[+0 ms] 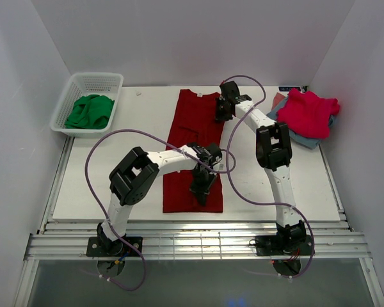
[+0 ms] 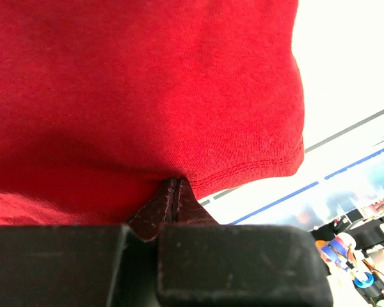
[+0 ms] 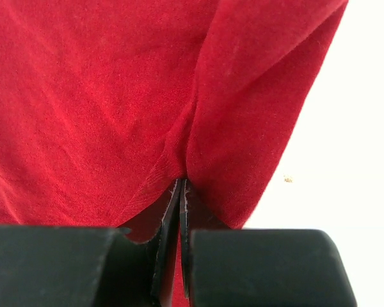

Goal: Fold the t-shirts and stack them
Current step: Rotate the tshirt 90 degrees

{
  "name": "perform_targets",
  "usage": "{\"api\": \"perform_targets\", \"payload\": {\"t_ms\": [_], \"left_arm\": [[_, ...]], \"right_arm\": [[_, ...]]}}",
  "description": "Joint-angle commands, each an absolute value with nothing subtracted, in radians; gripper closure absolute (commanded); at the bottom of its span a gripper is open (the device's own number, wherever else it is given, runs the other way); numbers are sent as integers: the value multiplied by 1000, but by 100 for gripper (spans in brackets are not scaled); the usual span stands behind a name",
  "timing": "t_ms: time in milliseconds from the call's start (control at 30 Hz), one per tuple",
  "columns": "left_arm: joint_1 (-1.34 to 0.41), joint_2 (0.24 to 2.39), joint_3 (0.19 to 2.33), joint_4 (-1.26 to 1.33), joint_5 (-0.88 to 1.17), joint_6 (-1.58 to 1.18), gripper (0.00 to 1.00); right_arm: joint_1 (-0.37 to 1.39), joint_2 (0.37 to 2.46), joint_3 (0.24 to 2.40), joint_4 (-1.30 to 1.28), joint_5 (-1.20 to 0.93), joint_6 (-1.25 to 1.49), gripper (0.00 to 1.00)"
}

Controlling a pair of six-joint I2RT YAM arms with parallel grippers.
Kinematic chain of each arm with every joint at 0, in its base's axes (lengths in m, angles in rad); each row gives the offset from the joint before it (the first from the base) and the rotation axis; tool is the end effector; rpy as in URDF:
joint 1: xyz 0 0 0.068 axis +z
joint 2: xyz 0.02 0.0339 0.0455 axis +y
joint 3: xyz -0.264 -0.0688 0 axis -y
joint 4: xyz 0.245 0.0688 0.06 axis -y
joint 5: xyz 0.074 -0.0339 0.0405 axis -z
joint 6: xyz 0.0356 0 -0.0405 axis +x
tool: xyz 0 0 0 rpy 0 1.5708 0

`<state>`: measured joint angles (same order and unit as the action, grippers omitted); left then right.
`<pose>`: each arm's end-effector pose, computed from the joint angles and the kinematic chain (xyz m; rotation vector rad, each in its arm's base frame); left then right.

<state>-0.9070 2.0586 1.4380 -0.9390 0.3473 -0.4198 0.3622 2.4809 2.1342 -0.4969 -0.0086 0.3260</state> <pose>0.2241 -0.3061 0.1456 -0.7042 -2.8215 0.4120 0.5162 0.1959 0.1668 -0.0482 2.4399 0.3231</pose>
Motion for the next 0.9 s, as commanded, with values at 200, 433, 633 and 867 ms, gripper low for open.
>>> {"api": "perform_targets", "payload": {"t_ms": [200,433,633,867], "left_arm": [[-940,2085,1474,-847,416,-405,100],[-948,2085,1486,-851,429,-399,100],[-951,2080,1483,-850,426,-380,100],[-957,2063,1483,-847,436,-364,100]], "right_arm": [[325,2565,2163,-480,-55,356,92],[308,2589,2186,-456,-90,379,92],[293,2594,2192,-431,-118,391,91],[270,2602,2229,-417,-140,399,91]]}}
